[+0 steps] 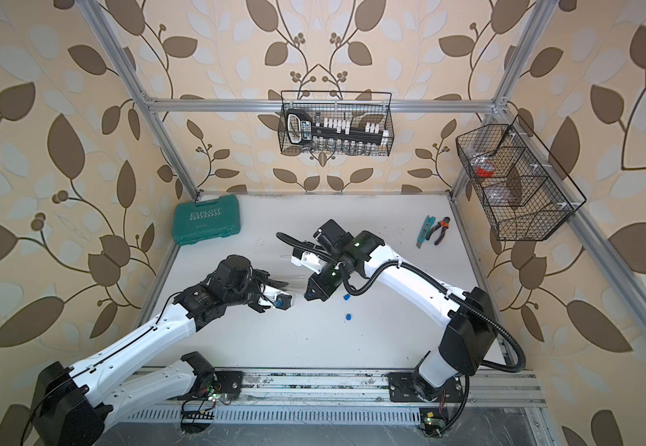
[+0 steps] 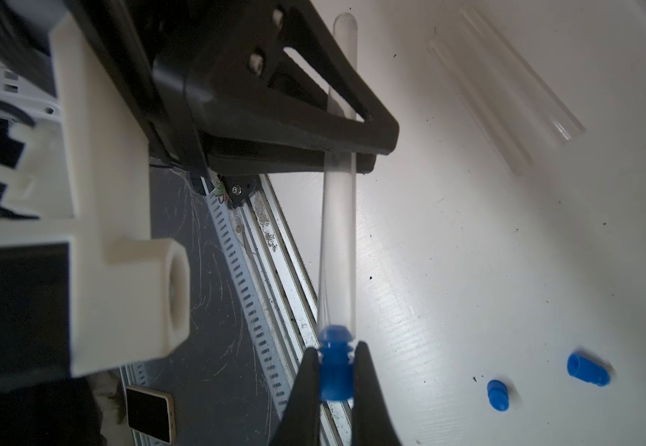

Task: Insert stoppers into test tubes
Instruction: Insert the stopper into the test tube.

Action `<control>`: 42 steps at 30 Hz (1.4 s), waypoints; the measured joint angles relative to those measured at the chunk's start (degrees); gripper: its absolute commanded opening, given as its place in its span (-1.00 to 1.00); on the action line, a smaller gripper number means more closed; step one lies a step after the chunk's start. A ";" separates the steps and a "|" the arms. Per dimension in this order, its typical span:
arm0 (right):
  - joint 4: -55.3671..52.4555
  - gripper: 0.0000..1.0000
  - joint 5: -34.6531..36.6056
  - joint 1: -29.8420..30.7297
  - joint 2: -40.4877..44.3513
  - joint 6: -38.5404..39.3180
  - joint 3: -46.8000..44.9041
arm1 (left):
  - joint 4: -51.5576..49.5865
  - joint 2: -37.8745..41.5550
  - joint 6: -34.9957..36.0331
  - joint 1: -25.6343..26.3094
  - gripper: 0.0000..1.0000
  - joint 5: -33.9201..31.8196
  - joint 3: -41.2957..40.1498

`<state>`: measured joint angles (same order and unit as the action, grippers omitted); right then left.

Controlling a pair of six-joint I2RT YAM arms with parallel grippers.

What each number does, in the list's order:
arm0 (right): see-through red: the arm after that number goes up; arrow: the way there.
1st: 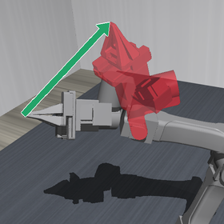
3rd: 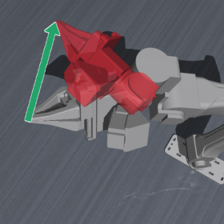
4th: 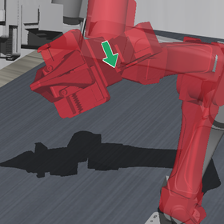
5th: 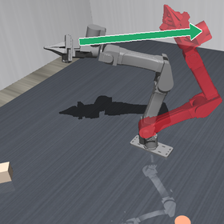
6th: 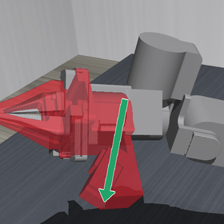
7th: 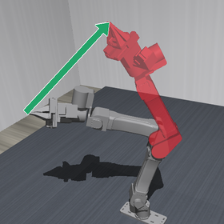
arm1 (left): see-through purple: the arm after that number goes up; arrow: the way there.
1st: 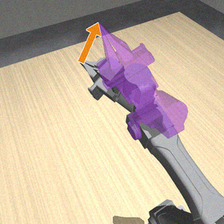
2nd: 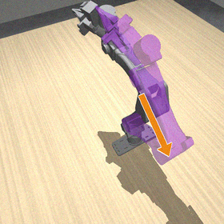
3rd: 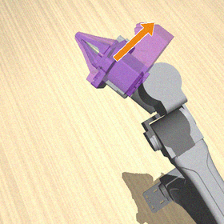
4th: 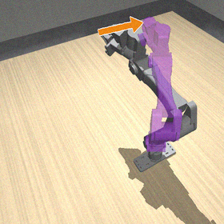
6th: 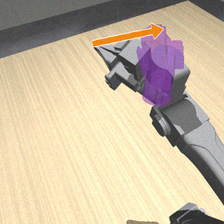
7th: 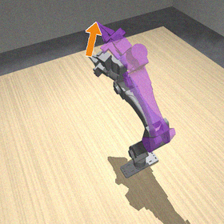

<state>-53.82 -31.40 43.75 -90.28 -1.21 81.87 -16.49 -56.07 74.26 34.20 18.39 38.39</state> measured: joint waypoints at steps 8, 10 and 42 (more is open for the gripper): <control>0.35 -0.93 -1.55 0.02 -0.39 -2.86 0.00 | -0.96 0.02 -0.11 1.14 -1.00 -1.01 0.44; 0.42 -0.91 -1.60 0.02 -0.70 -3.43 0.00 | -1.31 0.02 -0.15 1.14 -1.00 -1.16 0.44; 32.92 0.04 -6.84 -24.28 24.26 -36.11 -13.05 | 34.47 -1.90 -47.39 7.34 -1.00 4.72 -8.87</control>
<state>-20.91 -38.24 19.46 -66.02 -37.32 68.82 17.98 -57.98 26.87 41.54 23.11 29.52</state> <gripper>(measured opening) 0.500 0.162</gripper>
